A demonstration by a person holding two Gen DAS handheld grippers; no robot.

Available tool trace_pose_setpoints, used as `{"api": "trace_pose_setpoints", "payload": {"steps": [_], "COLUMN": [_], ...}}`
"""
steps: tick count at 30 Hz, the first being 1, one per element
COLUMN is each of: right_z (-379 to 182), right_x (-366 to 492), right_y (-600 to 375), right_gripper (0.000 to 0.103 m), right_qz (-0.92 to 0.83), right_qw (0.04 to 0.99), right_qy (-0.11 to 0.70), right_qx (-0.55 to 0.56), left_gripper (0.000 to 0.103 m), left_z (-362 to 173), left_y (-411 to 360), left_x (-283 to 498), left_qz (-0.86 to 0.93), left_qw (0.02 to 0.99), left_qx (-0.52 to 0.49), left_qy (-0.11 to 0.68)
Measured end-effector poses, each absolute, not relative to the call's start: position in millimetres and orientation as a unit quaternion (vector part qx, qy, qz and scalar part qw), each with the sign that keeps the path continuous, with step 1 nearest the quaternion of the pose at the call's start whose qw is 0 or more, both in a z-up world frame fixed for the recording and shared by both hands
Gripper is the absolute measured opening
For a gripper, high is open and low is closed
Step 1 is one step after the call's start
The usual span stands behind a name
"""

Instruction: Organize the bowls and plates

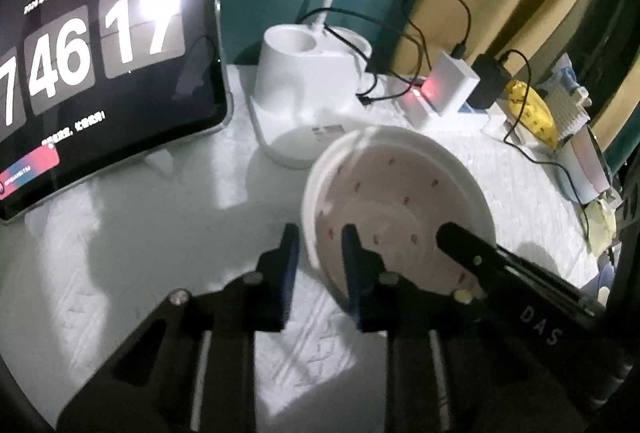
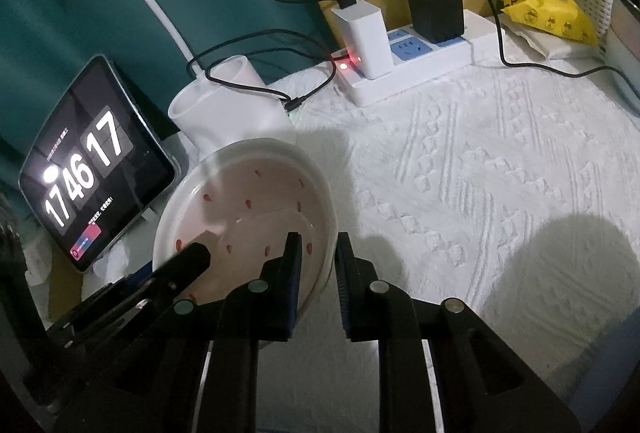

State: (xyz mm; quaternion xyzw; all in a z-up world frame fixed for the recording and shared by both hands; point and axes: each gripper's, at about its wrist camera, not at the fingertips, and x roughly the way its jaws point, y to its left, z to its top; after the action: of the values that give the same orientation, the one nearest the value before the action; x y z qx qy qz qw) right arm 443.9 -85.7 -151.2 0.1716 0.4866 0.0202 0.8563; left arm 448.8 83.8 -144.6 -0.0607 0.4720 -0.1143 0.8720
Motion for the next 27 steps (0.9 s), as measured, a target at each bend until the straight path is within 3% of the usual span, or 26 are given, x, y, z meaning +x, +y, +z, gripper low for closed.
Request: {"api": "trace_pose_setpoints", "payload": {"steps": [14,27], "right_z": [-128,-71], "right_x": [422,383], "right_y": [-80,-87], "right_gripper": [0.012,0.012], "right_qz": [0.028,0.044], "right_qw": [0.874,0.903], "right_qy": [0.461,0.402], "right_qx": [0.152,0.145], "left_gripper": [0.013,0.013], "left_z": [-132,-81], "left_y": [89,79], "left_x": [429,382], "left_qz": [-0.111,-0.112], "left_qw": [0.884,0.916], "left_qx": [-0.061,-0.044], "left_qy": [0.450,0.382]}}
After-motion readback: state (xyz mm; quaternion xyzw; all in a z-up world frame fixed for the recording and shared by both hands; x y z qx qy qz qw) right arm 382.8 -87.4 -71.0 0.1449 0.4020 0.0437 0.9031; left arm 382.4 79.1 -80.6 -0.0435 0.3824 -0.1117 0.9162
